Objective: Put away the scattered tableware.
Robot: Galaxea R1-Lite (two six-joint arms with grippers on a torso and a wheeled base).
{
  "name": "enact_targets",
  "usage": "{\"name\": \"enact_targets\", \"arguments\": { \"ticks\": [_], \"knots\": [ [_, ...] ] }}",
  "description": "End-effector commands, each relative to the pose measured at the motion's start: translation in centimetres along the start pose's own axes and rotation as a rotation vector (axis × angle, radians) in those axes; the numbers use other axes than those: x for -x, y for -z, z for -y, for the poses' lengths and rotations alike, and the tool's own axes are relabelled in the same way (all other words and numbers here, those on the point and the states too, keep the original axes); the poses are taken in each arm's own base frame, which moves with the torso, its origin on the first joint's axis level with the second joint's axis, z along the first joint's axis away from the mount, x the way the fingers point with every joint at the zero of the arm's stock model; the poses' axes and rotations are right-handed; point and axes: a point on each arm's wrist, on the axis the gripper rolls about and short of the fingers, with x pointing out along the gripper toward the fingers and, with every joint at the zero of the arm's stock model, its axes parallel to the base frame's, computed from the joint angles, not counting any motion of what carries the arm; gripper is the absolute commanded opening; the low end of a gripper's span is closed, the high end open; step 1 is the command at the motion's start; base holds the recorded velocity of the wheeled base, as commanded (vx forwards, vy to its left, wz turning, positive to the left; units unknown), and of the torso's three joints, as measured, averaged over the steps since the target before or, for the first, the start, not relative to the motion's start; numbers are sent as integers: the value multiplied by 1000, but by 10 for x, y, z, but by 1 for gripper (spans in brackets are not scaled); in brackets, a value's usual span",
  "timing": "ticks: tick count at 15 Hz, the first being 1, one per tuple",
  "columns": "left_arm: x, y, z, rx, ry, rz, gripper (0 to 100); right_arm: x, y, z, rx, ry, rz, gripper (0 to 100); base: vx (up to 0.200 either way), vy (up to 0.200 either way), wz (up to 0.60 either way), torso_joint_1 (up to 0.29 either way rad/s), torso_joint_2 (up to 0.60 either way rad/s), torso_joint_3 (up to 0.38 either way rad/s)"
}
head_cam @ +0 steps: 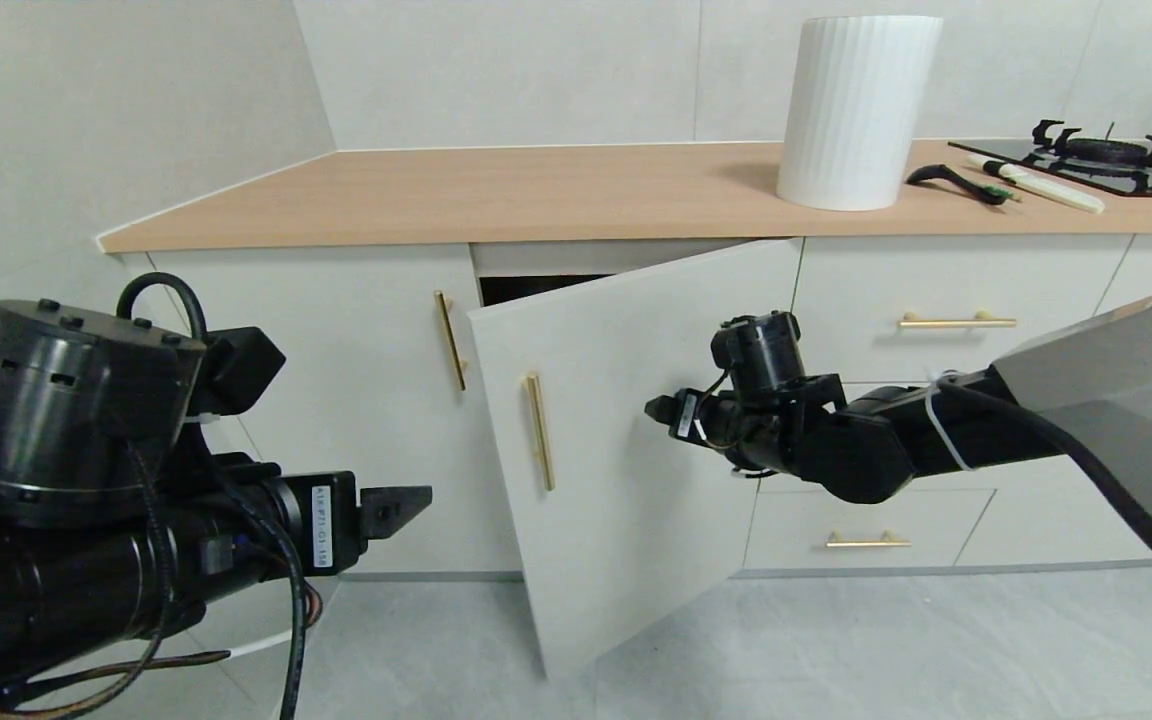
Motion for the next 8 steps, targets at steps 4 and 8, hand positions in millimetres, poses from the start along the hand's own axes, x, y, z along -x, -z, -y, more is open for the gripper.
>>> {"name": "enact_targets", "arguments": {
  "ticks": [4,8],
  "knots": [
    [-1,0,0,-1,-1,-3,100,-37,0,-3,-125,32,71,100,0,0,0,0,0,0],
    [-1,0,0,-1,-1,-3,100,-61,-13,9,-225,47,129,100,0,0,0,0,0,0]
  ]
}}
